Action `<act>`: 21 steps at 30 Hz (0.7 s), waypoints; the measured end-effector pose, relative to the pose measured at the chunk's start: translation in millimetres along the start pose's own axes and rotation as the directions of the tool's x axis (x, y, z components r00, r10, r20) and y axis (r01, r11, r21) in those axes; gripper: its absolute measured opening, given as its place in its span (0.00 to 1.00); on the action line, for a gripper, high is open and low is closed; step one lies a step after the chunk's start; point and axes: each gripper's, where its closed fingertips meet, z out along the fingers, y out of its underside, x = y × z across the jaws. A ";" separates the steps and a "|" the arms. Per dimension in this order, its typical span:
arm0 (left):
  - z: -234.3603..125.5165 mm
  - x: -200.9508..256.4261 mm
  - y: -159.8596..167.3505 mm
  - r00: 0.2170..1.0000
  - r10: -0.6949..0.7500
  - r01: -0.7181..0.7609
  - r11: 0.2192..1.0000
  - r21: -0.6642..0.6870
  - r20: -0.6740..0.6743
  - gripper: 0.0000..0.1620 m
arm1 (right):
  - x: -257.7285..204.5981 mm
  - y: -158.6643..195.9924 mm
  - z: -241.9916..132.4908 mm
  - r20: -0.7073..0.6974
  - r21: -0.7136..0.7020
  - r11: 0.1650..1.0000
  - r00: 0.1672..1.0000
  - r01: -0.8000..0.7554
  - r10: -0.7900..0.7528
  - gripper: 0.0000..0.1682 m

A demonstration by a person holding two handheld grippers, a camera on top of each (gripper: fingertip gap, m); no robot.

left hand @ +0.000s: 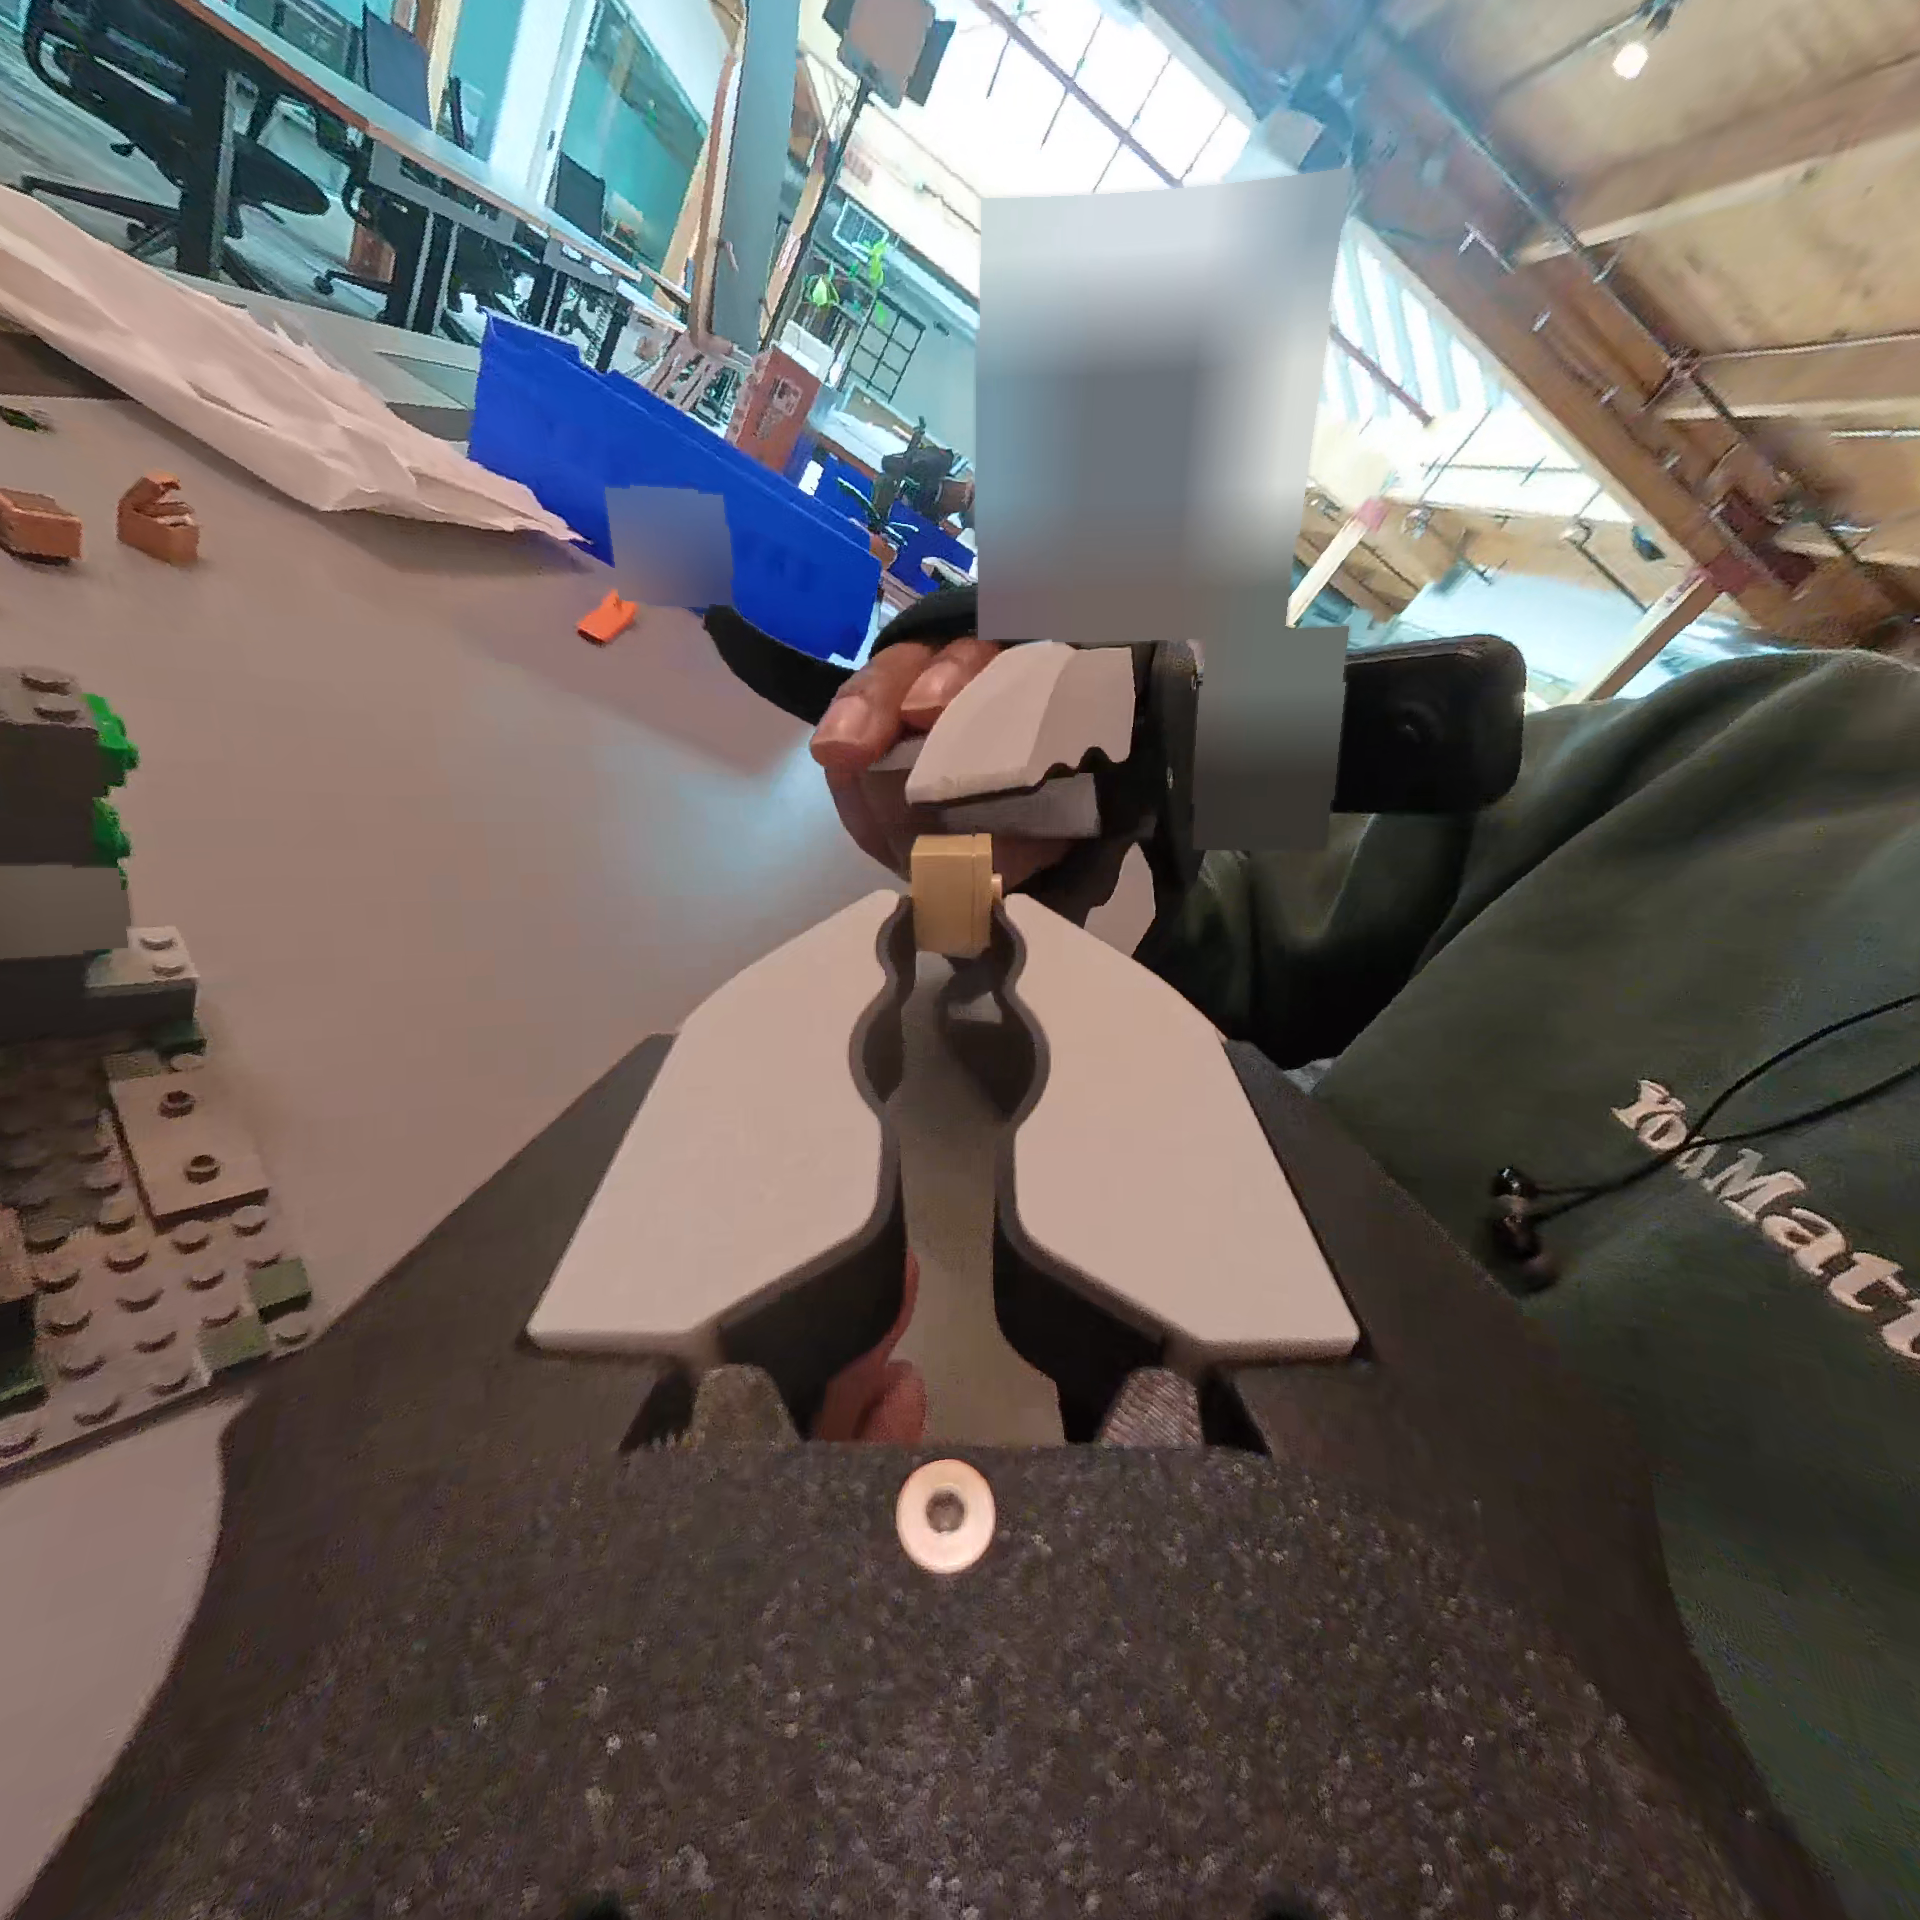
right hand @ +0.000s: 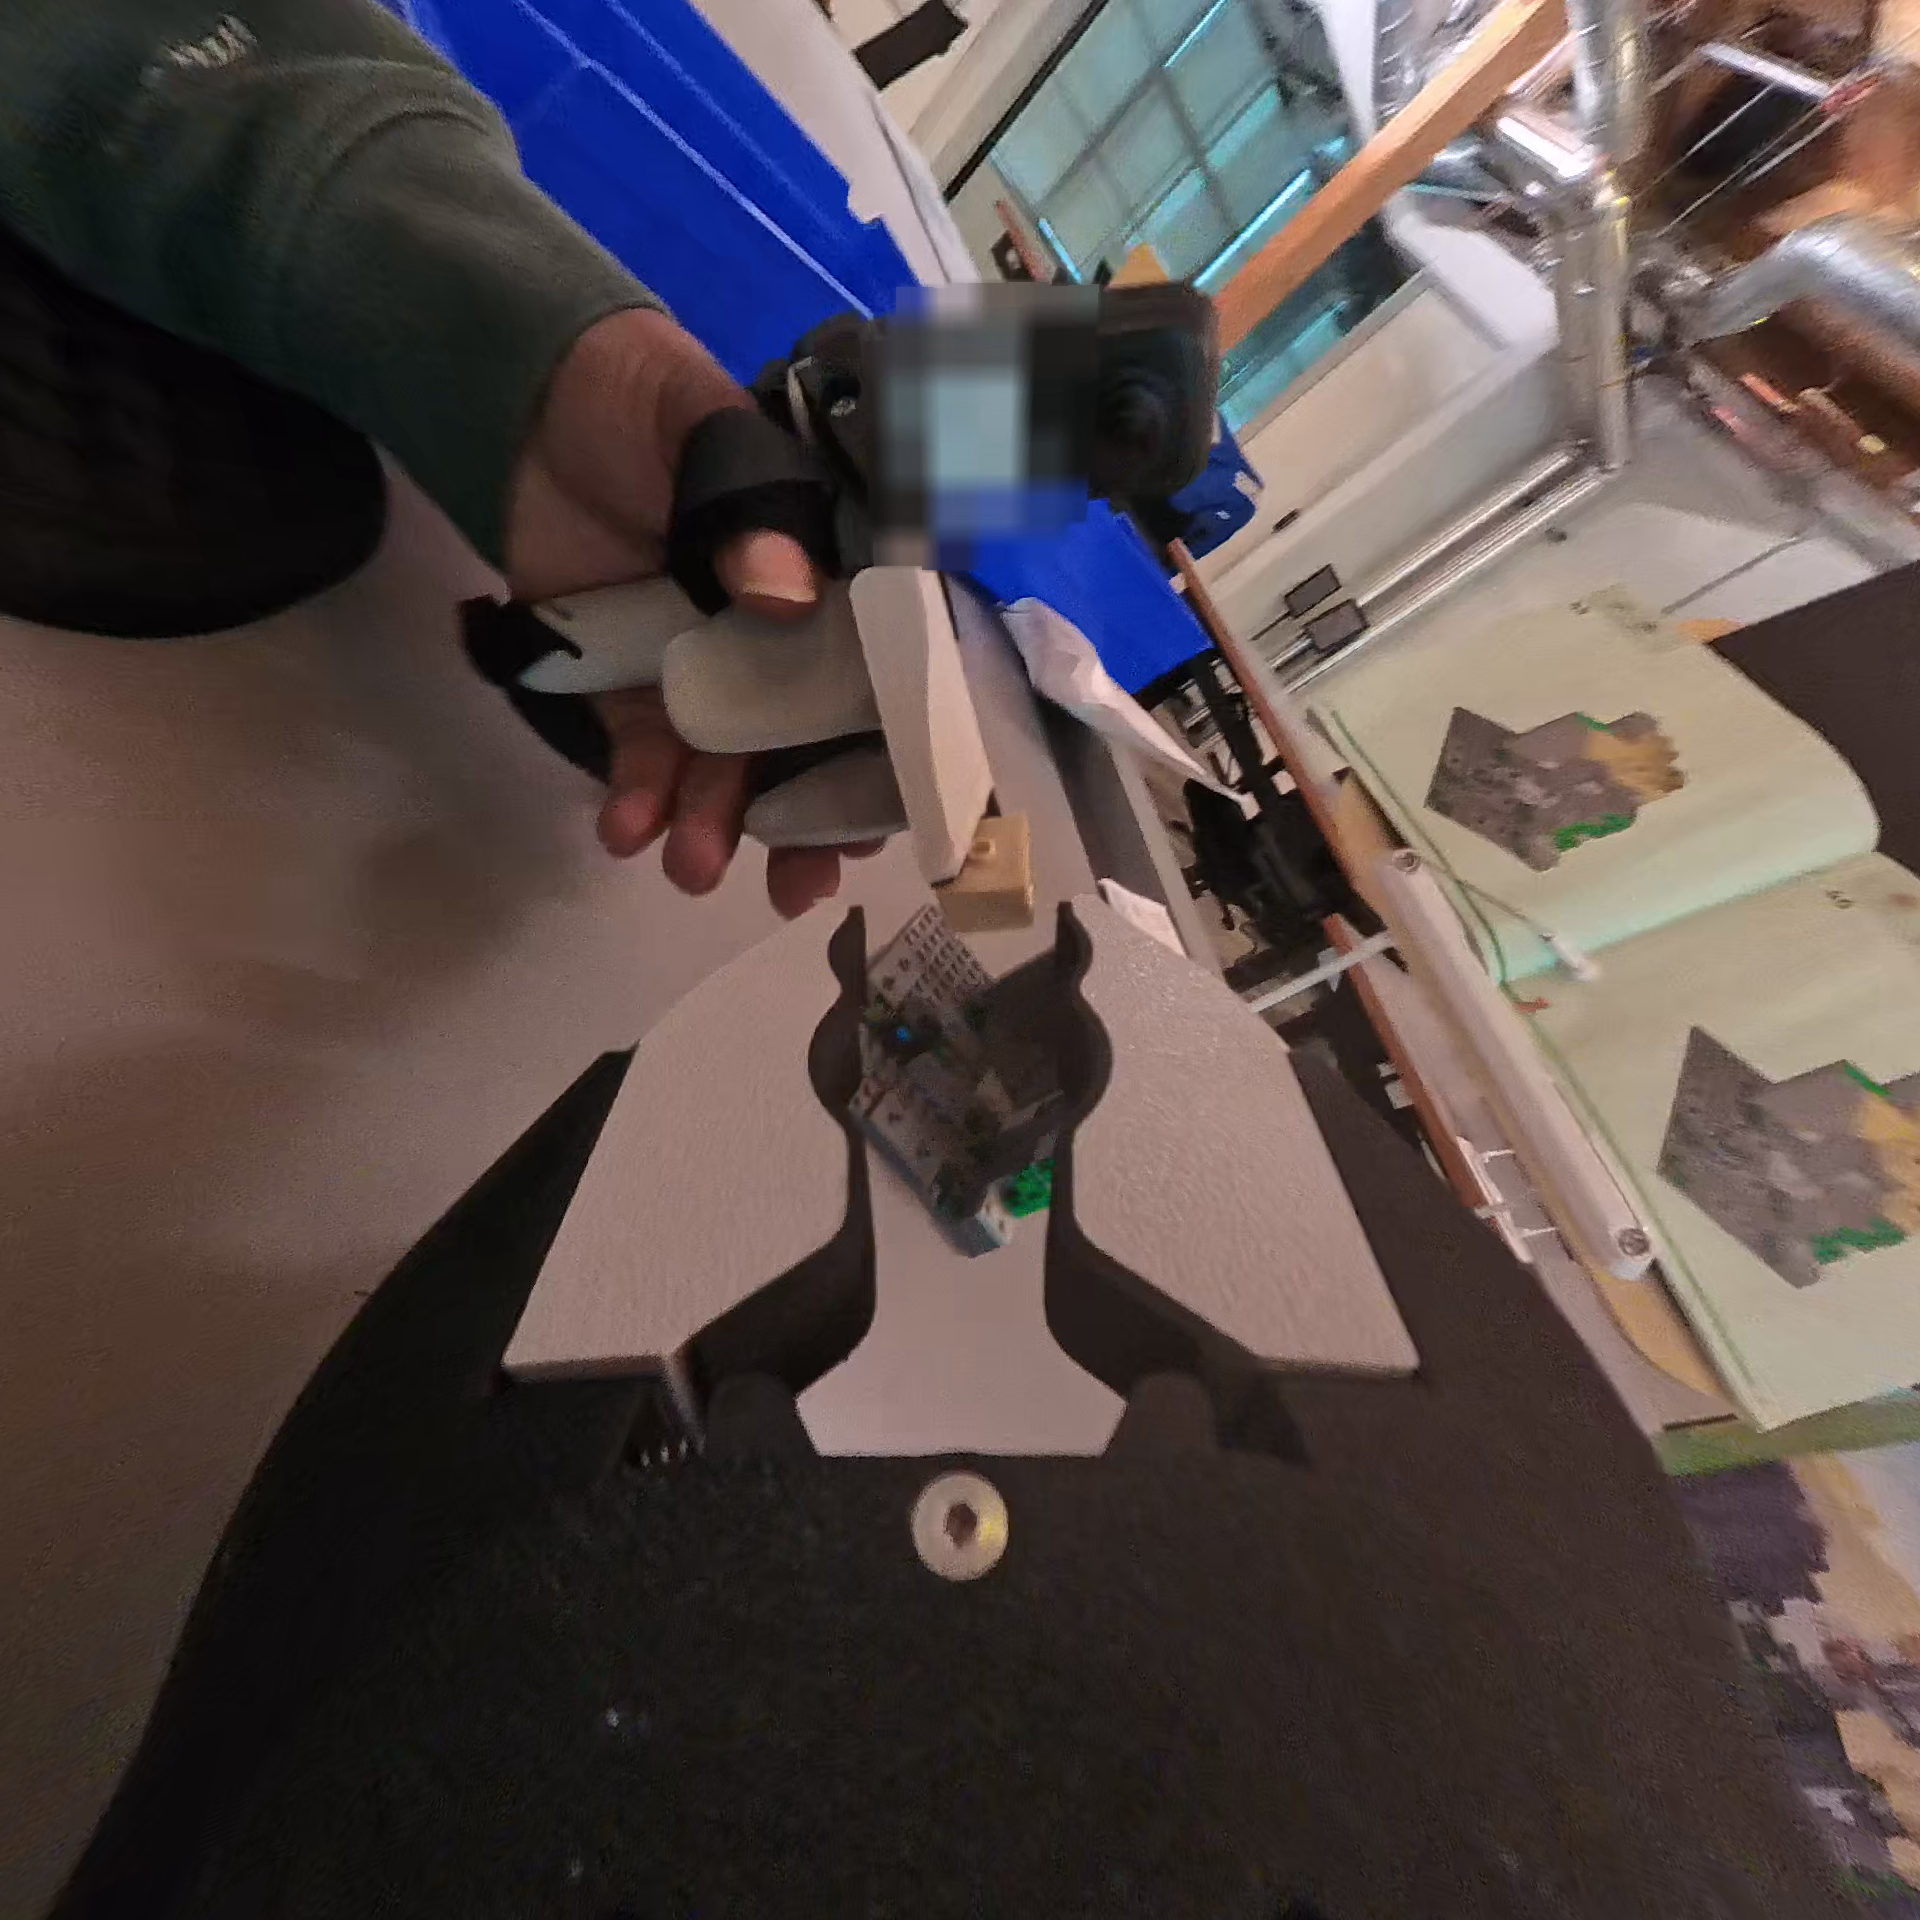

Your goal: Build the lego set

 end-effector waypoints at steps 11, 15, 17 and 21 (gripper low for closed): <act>7.4 -4.9 1.5 0.996 0.048 -0.049 0.999 0.003 0.076 0.19 | 1.8 -5.4 1.4 -0.059 -0.024 0.996 0.995 0.083 -0.085 0.11; 7.1 -8.9 -0.5 0.981 0.125 -0.123 0.992 -0.018 0.147 0.23 | 1.3 -3.1 0.7 -0.028 -0.013 1.000 1.000 -0.002 0.001 0.11; 7.9 -8.0 0.2 0.974 0.164 -0.160 0.986 -0.036 0.157 0.21 | -1.3 -1.2 0.5 0.011 0.000 0.998 0.998 -0.069 0.069 0.11; 5.6 -3.3 2.5 0.950 0.274 -0.265 0.961 -0.075 0.147 0.15 | -4.8 5.1 -1.7 0.092 0.015 0.978 0.974 -0.209 0.207 0.10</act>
